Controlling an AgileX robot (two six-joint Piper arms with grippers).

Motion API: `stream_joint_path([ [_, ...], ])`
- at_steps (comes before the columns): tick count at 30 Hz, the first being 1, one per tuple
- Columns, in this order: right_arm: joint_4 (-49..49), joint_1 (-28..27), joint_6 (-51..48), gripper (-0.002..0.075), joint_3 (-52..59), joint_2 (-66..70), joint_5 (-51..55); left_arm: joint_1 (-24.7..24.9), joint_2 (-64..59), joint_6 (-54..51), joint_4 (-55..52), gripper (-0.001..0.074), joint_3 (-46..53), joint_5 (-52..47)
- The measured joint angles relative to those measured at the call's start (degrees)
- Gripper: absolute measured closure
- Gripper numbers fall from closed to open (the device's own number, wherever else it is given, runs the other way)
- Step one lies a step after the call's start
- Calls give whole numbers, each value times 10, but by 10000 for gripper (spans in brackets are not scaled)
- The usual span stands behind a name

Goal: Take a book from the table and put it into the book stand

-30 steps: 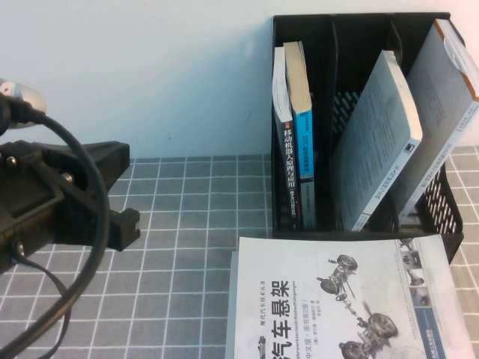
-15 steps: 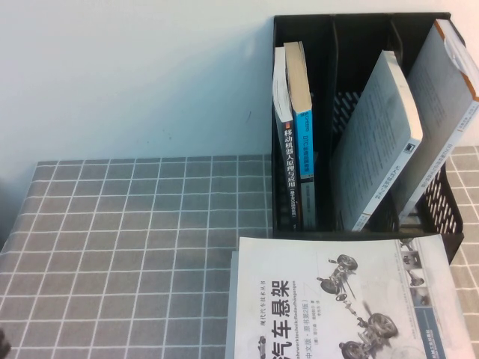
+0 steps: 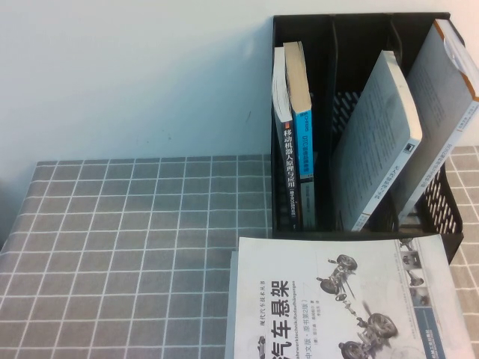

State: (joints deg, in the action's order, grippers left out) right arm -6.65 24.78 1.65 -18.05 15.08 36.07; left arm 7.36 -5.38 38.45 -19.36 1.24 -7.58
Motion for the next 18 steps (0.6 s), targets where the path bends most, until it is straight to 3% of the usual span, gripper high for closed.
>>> stream_joint_path([
  [6, 1, 0, 0, 729, 0, 0, 0, 0, 0, -34, 24, 738, 0, 5],
  [14, 2, 0, 0, 729, 0, 0, 0, -32, 3, -345, 229, 738, 0, -21],
  [18, 3, 0, 0, 729, 0, 0, 0, -34, 43, -385, 258, 738, 0, -76],
])
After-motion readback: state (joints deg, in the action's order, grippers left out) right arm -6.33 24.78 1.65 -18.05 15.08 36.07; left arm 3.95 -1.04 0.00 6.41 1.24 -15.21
